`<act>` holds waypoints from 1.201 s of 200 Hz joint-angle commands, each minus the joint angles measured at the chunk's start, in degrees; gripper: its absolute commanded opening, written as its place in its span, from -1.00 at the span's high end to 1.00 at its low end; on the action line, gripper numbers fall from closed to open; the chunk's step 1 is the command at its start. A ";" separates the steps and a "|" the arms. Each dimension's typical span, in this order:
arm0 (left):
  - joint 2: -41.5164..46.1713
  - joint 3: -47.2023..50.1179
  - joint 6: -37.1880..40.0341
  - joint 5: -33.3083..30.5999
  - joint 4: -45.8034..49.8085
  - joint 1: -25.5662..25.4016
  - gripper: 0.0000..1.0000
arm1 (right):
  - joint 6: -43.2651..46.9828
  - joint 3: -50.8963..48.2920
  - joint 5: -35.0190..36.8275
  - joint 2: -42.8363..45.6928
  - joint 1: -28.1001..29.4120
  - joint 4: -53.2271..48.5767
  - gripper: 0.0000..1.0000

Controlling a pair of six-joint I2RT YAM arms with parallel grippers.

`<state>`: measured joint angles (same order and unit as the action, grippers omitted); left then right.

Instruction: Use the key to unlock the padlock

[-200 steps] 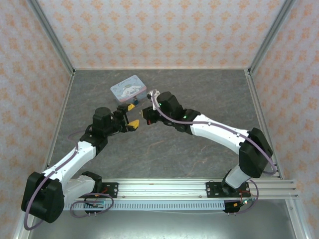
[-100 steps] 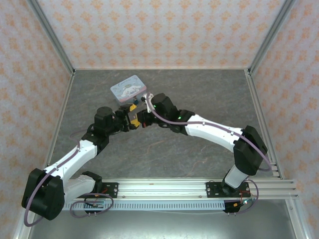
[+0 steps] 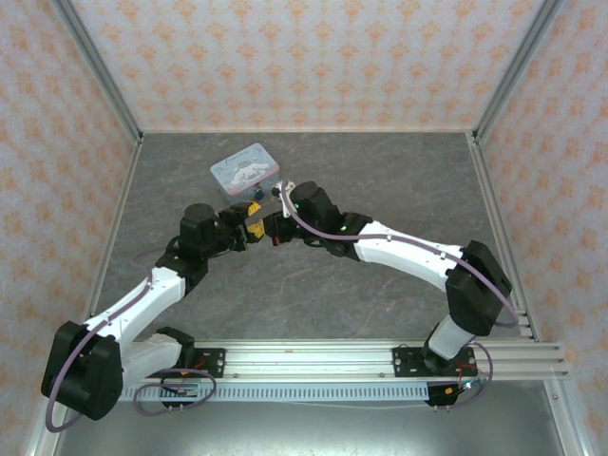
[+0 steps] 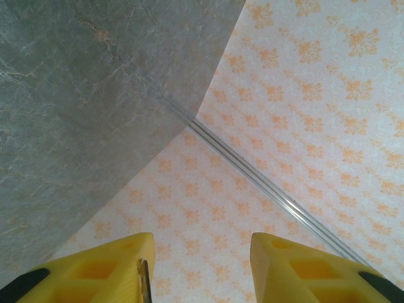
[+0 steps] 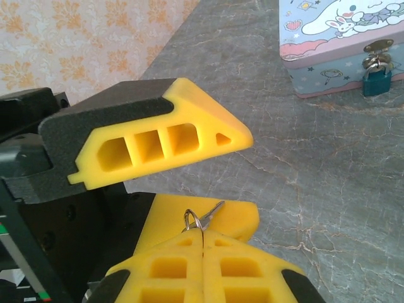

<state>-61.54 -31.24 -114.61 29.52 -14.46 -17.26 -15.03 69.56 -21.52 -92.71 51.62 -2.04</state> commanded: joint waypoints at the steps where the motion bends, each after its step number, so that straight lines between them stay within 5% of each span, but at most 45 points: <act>1: 0.78 -1.19 0.06 -0.87 -0.54 -0.41 0.14 | -0.60 -0.92 1.43 2.47 0.15 1.52 1.00; 148: 0.94 -1.01 0.98 -0.69 1.27 -0.33 0.65 | -1.10 -1.90 3.41 3.97 0.14 2.48 1.00; 240: 0.89 -1.10 1.23 -0.69 1.87 -0.41 0.70 | -1.38 -2.58 4.10 4.48 0.05 2.81 1.00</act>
<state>-61.54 -31.24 -113.97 29.52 -13.63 -17.26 -15.88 67.72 -18.83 -90.24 51.62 -0.78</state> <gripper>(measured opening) 0.153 0.041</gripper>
